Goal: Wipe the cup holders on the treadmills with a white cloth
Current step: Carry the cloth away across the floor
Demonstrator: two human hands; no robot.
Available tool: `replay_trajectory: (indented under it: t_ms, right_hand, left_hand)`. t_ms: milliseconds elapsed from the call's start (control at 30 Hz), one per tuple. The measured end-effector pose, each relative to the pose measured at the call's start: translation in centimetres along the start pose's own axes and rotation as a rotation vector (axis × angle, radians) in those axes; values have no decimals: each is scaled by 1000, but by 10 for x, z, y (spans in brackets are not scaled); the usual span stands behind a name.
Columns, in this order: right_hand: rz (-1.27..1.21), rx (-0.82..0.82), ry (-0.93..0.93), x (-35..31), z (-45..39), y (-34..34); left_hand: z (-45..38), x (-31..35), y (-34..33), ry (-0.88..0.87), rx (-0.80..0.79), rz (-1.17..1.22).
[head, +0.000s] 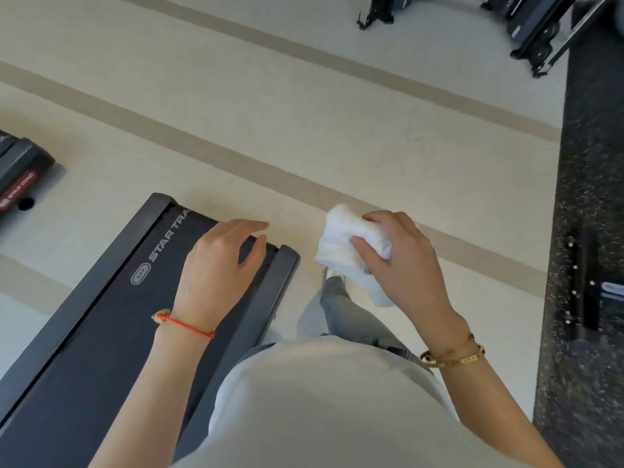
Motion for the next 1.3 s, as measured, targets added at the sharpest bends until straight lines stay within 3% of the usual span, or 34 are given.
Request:
replay_trajectory:
  t_ms: [367, 733, 1067, 1300]
  right_hand:
    - [57, -55, 92, 43, -216, 70]
    - [44, -132, 152, 36, -408, 47]
    - [66, -161, 265, -45, -652, 19]
    - [29, -183, 289, -101, -772, -8]
  left_hand:
    - [-194, 26, -18, 96, 65, 11]
    - [-367, -25, -19, 102, 129, -34]
    - [-562, -119, 44, 194, 205, -51]
    - [-664, -180, 87, 242, 202, -39]
Point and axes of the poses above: each hand's wrist, its own z-axis away from the middle knuckle, its own y-axis out of the back of the hand, x = y × z, the point moved 5 cm from there along -z, towards the middle knuckle, and after that the axes turned 5 degrees about -x, right-handed, at the moved point
